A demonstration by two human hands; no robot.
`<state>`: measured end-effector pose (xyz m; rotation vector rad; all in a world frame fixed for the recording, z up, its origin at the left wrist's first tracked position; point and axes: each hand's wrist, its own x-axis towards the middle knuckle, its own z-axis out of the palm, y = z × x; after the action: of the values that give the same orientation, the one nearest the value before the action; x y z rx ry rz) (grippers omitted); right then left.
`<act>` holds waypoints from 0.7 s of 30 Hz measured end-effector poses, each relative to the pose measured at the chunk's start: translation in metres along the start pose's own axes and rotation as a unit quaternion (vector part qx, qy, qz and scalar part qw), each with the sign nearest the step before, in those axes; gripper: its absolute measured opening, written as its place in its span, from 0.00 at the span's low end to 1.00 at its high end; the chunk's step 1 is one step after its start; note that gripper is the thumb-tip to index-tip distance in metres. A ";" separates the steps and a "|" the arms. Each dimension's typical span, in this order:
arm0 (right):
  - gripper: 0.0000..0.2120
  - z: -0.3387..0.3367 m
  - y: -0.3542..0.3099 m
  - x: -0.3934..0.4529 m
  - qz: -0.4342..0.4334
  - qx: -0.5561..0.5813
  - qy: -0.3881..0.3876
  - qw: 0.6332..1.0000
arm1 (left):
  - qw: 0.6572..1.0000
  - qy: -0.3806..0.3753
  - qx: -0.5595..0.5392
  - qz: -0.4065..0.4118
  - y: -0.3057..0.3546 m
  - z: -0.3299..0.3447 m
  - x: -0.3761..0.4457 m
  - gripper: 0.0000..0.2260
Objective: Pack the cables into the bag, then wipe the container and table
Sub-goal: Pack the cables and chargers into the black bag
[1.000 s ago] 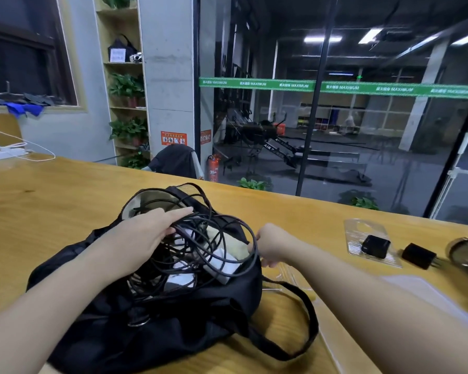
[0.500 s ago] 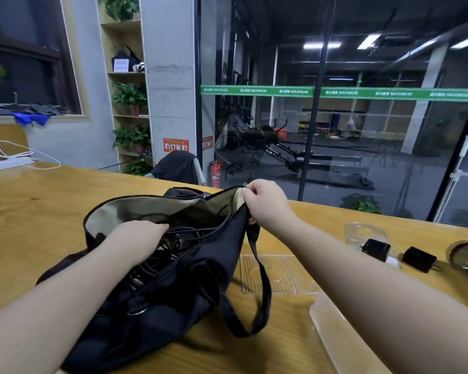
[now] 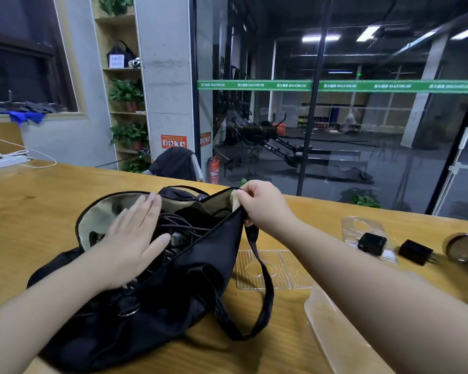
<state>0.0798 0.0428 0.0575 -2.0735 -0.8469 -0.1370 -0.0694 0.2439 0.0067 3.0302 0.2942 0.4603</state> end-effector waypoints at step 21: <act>0.10 0.004 0.017 -0.013 0.013 0.009 -0.039 0.999 | 0.988 -0.153 -0.006 0.006 0.011 0.041 0.025 0.43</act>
<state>0.0794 0.0317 0.0382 -2.0844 -0.8645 -0.0343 -0.0313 0.2368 -0.0238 3.0295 0.2519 -0.0074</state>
